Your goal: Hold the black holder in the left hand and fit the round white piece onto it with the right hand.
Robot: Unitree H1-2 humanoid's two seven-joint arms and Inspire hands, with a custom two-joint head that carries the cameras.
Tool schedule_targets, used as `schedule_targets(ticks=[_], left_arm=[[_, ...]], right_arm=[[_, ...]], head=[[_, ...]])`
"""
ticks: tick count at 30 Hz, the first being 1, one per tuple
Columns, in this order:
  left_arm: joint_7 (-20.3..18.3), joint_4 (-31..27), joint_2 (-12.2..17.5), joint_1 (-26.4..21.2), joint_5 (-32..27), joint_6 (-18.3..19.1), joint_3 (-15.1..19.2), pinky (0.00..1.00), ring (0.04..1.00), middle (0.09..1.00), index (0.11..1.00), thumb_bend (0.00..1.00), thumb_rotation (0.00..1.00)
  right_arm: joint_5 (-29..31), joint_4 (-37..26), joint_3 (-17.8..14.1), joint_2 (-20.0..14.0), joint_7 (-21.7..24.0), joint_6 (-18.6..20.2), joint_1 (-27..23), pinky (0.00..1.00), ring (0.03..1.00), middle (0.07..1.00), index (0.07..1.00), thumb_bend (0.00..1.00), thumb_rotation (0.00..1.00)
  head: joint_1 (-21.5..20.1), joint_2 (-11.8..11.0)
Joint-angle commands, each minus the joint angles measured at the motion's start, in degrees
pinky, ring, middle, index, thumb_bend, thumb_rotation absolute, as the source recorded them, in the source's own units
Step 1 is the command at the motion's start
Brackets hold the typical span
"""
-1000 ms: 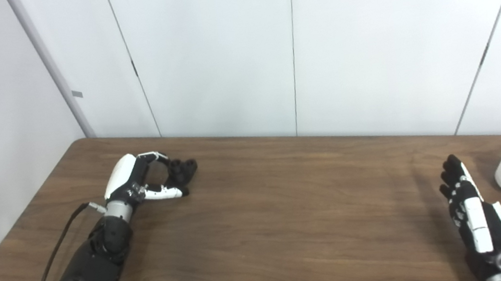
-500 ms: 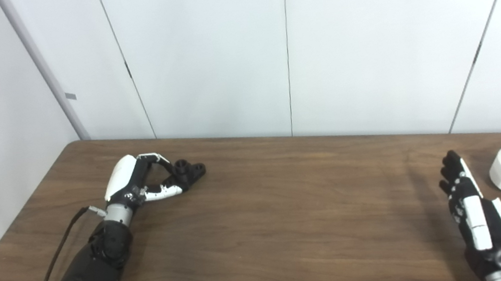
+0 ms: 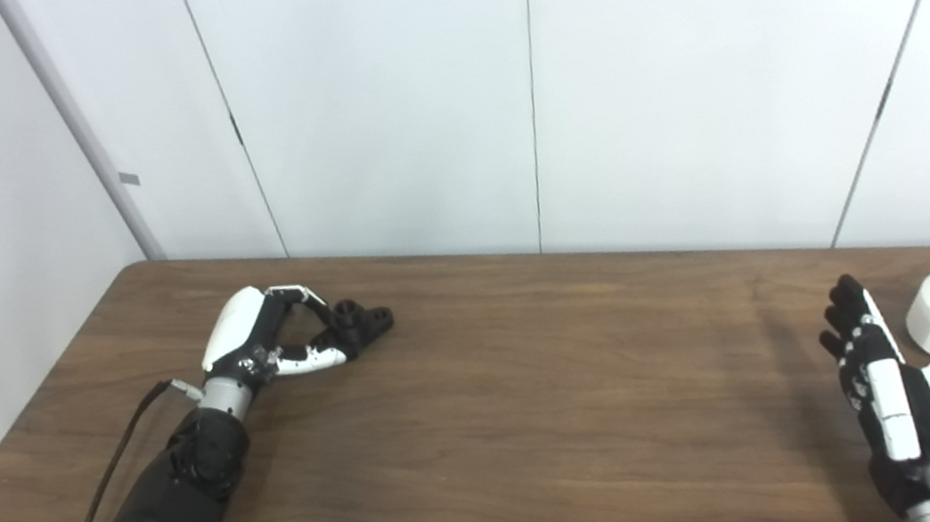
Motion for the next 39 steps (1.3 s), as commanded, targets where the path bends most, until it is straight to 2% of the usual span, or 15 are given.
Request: schedule_targets(ticks=[1, 7, 15, 21, 29, 39], left_arm=[[-1.2, -2.6, 0.4, -0.7, 0.6, 0.2, -0.6, 0.80, 0.839, 0.695, 0.485, 0.52, 0.04], [-3.4, -8.0, -0.8, 1.4, 0.9, 2.1, -1.2, 0.80, 0.835, 0.706, 0.485, 0.52, 0.05], [-6.8, -19.0, -3.4, 6.4, -0.3, 6.3, -0.5, 0.90, 0.869, 0.710, 0.483, 0.52, 0.05], [-8.3, -26.4, -5.0, 10.1, 0.5, 6.2, -0.4, 1.00, 0.898, 0.714, 0.482, 0.52, 0.05], [-14.0, -35.7, -6.0, 14.3, 0.0, 9.0, -1.1, 1.00, 0.942, 0.735, 0.481, 0.52, 0.04], [-18.4, -40.4, -6.2, 17.2, 0.5, 9.8, -2.5, 1.00, 0.925, 0.711, 0.481, 0.52, 0.05]], right_arm=[[0.6, -2.7, -0.4, -0.7, 0.1, -0.5, -2.2, 0.99, 1.000, 1.000, 1.000, 0.56, 1.00], [0.9, -5.5, -0.8, -1.2, -0.1, 1.5, -2.6, 0.99, 1.000, 1.000, 1.000, 0.56, 1.00], [-0.4, -8.6, -0.6, -1.2, -0.6, 3.7, -3.1, 0.97, 0.998, 1.000, 1.000, 0.56, 1.00], [-0.7, -10.6, -0.6, -0.6, -1.2, 4.3, -3.0, 0.94, 0.987, 0.991, 0.996, 0.60, 0.98], [-2.1, -15.6, -0.8, -0.3, -2.5, 7.5, -2.9, 0.95, 0.984, 0.989, 0.999, 0.59, 1.00], [-2.6, -21.4, -0.8, 0.3, -3.3, 12.0, -3.3, 0.95, 0.976, 0.985, 0.985, 0.62, 0.98]], head=[[-0.3, 0.1], [-1.8, 0.3], [-4.6, 1.0], [-6.2, 1.6], [-8.4, 3.2], [-11.0, 3.8]])
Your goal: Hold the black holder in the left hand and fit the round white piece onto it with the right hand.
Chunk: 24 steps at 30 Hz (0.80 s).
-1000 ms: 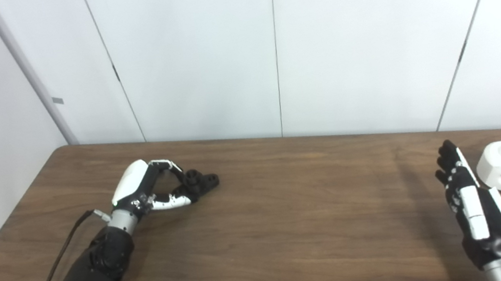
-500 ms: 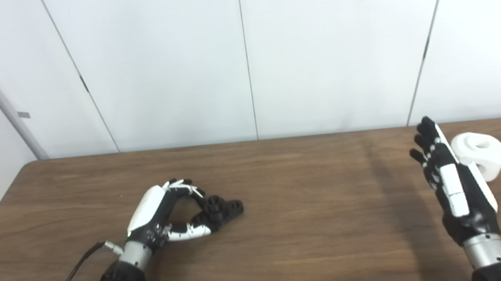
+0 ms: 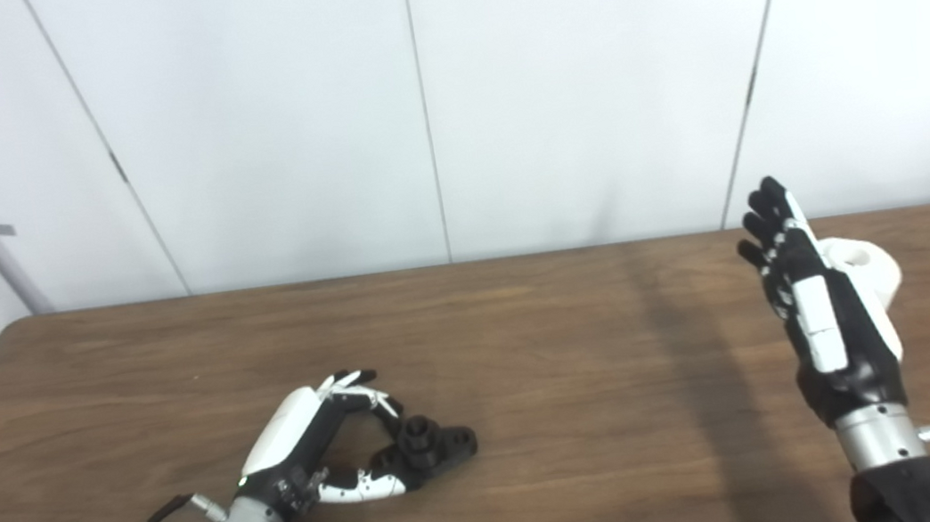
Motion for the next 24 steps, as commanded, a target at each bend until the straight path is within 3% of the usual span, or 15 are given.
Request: schedule_targets(ticks=[1, 16, 20, 24], left_arm=[[-0.4, -1.7, 0.2, -0.5, 0.1, -0.8, -0.1, 1.00, 0.927, 0.711, 0.481, 0.52, 0.05], [1.7, -2.1, -1.8, 0.3, 4.2, -1.2, -1.0, 1.00, 0.941, 0.709, 0.481, 0.52, 0.05], [2.3, -1.5, -2.0, 0.0, 5.0, -1.9, -0.9, 1.00, 0.945, 0.710, 0.481, 0.52, 0.05], [2.8, -0.4, -1.9, -0.2, 4.9, -2.7, -0.8, 1.00, 0.937, 0.707, 0.481, 0.52, 0.05]], right_arm=[[-0.2, -3.2, -0.3, -0.2, -0.3, -0.3, -2.0, 0.94, 0.973, 0.982, 0.982, 0.62, 0.98], [0.2, -13.7, -2.6, -1.1, -0.5, 7.8, -0.5, 0.94, 0.965, 0.974, 0.972, 0.64, 0.95], [-0.7, -15.9, -4.7, -3.8, -0.3, 9.6, 0.5, 0.92, 0.957, 0.960, 0.959, 0.63, 0.92], [-1.8, -16.0, -7.1, -6.7, -0.8, 8.2, 1.1, 0.92, 0.962, 0.960, 0.963, 0.52, 0.85]], head=[[-0.7, 0.2], [-5.9, 0.3], [-7.7, 0.3], [-8.4, 0.2]])
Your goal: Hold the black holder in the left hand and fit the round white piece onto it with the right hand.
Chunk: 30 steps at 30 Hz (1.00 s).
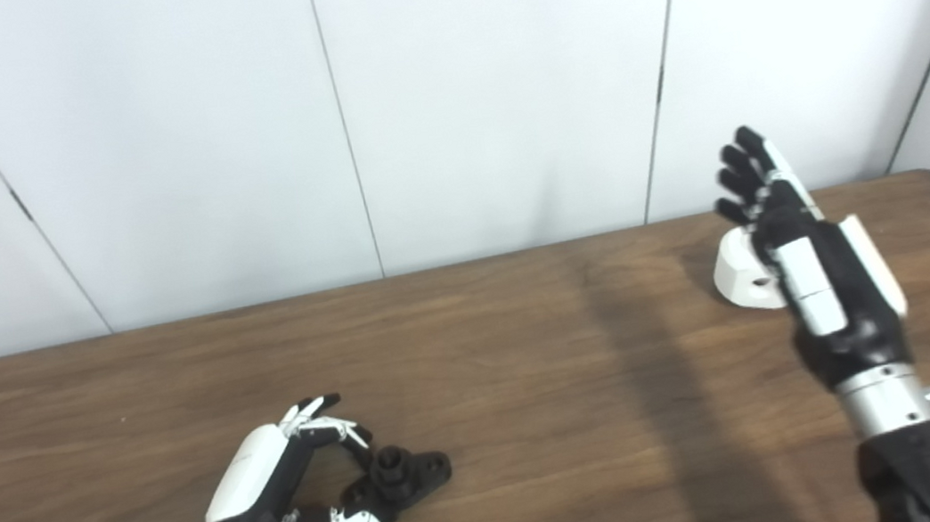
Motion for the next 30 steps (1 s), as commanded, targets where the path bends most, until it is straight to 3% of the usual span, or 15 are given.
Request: schedule_targets(ticks=[1, 7, 12, 18, 21, 23, 25, 30], left_arm=[[0.8, 0.6, 0.4, -1.2, 0.5, -1.2, 0.3, 1.00, 0.936, 0.706, 0.481, 0.52, 0.05], [0.3, 0.9, 1.0, -1.3, 0.3, -1.9, 0.2, 1.00, 0.931, 0.705, 0.481, 0.52, 0.05], [0.1, 2.0, 1.7, -1.6, 0.6, -3.3, 0.0, 1.00, 0.929, 0.706, 0.481, 0.52, 0.05], [-0.6, 3.3, 2.1, -2.0, 0.3, -4.3, 0.0, 1.00, 0.926, 0.704, 0.481, 0.52, 0.05], [-1.0, 3.6, 2.5, -2.0, 0.1, -4.2, 0.2, 1.00, 0.929, 0.706, 0.481, 0.52, 0.05], [-1.2, 3.7, 2.8, -2.0, 0.0, -4.3, 0.4, 1.00, 0.927, 0.706, 0.481, 0.52, 0.05], [-1.6, 3.3, 3.1, -1.9, -0.2, -3.9, 0.5, 1.00, 0.926, 0.708, 0.481, 0.52, 0.04], [-2.4, 2.3, 3.3, -1.6, -1.4, -3.4, 1.2, 1.00, 0.926, 0.710, 0.481, 0.52, 0.04]], right_arm=[[-1.4, -2.3, -1.7, -1.9, -0.8, -1.9, -0.6, 0.90, 0.960, 0.952, 0.952, 0.52, 0.83], [-1.1, -2.5, -6.3, -4.7, -1.4, -1.5, 0.2, 0.98, 0.986, 0.961, 0.946, 0.50, 0.82], [0.0, -4.1, -9.8, -5.2, -2.3, 1.7, 0.4, 0.98, 0.973, 0.943, 0.925, 0.52, 0.81], [-0.5, -5.0, -10.2, -5.0, -2.9, 3.0, 0.9, 0.96, 0.953, 0.927, 0.911, 0.52, 0.79], [-7.5, -2.7, -8.9, -6.5, -3.9, 1.1, 1.3, 0.90, 0.936, 0.917, 0.882, 0.53, 0.78], [-11.1, 0.5, -8.5, -8.3, -4.1, -1.4, 1.7, 0.88, 0.928, 0.909, 0.861, 0.52, 0.65], [-11.5, 3.8, -8.8, -9.9, -3.7, -3.3, 2.0, 0.81, 0.891, 0.891, 0.835, 0.57, 0.45], [-11.6, 12.5, -8.8, -14.1, -2.7, -4.7, 1.4, 0.74, 0.851, 0.882, 0.831, 0.70, 0.37]], head=[[-0.2, 0.0], [-0.6, 0.2], [-0.8, 0.4], [-2.8, 0.3], [-5.3, 0.1], [-7.1, 0.1], [-7.9, 0.0], [-10.8, -0.3]])
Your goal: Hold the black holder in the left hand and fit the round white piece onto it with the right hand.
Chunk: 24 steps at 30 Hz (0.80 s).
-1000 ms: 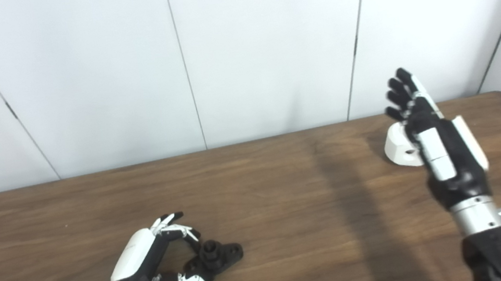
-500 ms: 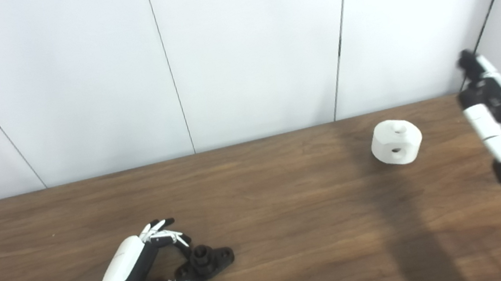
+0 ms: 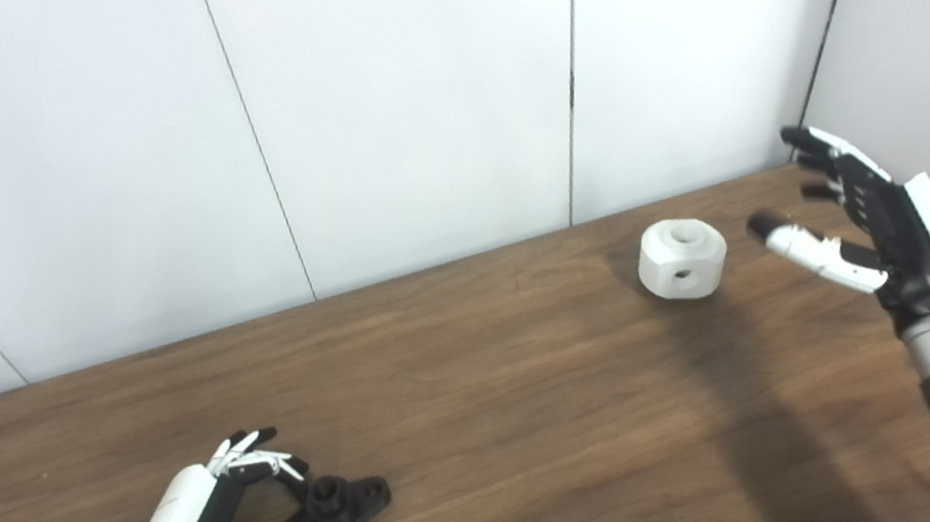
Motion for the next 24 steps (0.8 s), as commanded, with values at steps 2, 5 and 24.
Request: schedule_targets(ticks=[2, 5, 24], left_arm=[[-0.7, -0.6, 1.3, -0.5, -0.5, 0.7, 0.6, 1.00, 0.926, 0.710, 0.481, 0.52, 0.04], [-1.2, -0.4, 1.7, -0.7, -1.2, 0.2, 0.7, 1.00, 0.921, 0.707, 0.481, 0.52, 0.04], [-3.2, -0.6, 1.9, -1.2, -1.9, 0.8, 0.8, 1.00, 0.899, 0.700, 0.482, 0.52, 0.04]], right_arm=[[-0.8, 0.5, 0.2, -2.7, 0.3, -2.2, -2.0, 0.71, 0.837, 0.875, 0.835, 0.75, 0.42], [-2.2, 1.8, 1.6, -4.4, 1.4, -1.2, -2.8, 0.68, 0.821, 0.869, 0.841, 0.81, 0.47], [-5.8, 7.4, 8.7, -11.4, 9.0, 6.8, -12.8, 0.86, 0.933, 0.924, 0.854, 0.90, 0.34]], head=[[-1.3, 0.0], [-3.0, -0.3], [-6.3, -0.8]])
